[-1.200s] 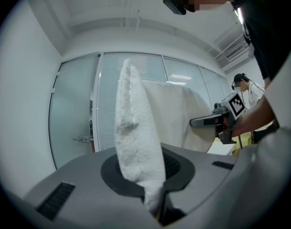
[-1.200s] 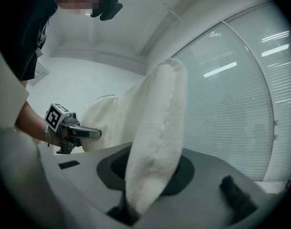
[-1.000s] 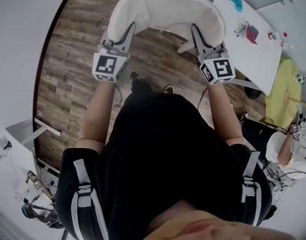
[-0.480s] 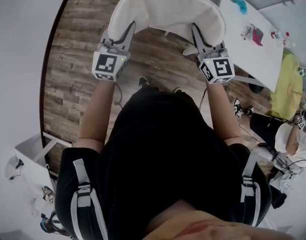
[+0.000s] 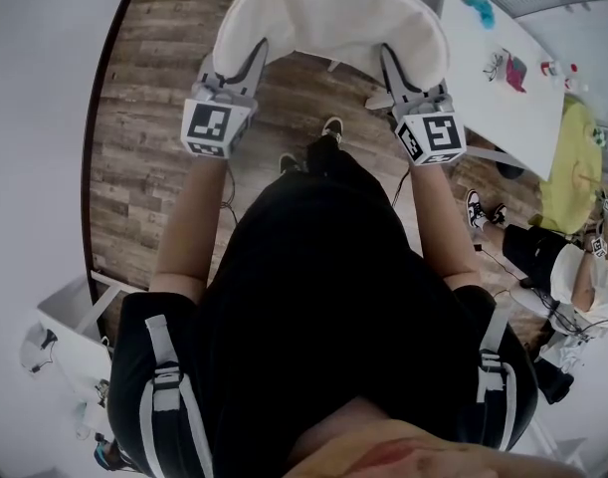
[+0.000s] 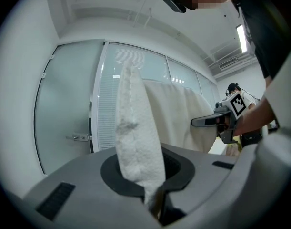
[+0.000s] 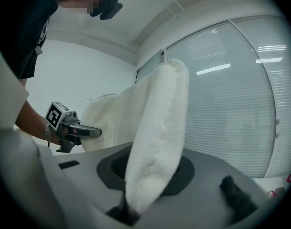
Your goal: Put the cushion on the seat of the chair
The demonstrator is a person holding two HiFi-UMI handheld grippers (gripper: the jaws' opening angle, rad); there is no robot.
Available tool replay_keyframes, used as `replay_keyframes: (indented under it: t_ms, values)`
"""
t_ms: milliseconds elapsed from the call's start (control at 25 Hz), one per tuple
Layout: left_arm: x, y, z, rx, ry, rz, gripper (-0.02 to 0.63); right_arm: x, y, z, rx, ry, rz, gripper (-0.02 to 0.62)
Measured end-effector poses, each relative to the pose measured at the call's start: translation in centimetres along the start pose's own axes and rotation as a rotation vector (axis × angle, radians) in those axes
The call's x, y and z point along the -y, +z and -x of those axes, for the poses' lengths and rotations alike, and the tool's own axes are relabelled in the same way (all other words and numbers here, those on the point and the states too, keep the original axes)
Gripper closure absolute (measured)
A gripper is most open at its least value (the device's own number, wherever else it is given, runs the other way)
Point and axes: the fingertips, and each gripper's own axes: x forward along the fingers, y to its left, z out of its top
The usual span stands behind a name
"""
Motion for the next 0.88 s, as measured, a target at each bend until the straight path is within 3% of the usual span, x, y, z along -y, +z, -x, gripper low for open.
replay_keyframes:
  t_ms: [240,880]
  values:
    - [-1.8,-0.6,-3.8,-0.019,0.001,-0.003,0.553,2.8,-1.2,-3.0,0.008,0.005,-0.015,0.514]
    - [-5.1,-0.4,-18.2,-0.08,0.009,0.003,0.552,15.3,-2.9,-11.7,-0.005,0.026,-0.049,0.514]
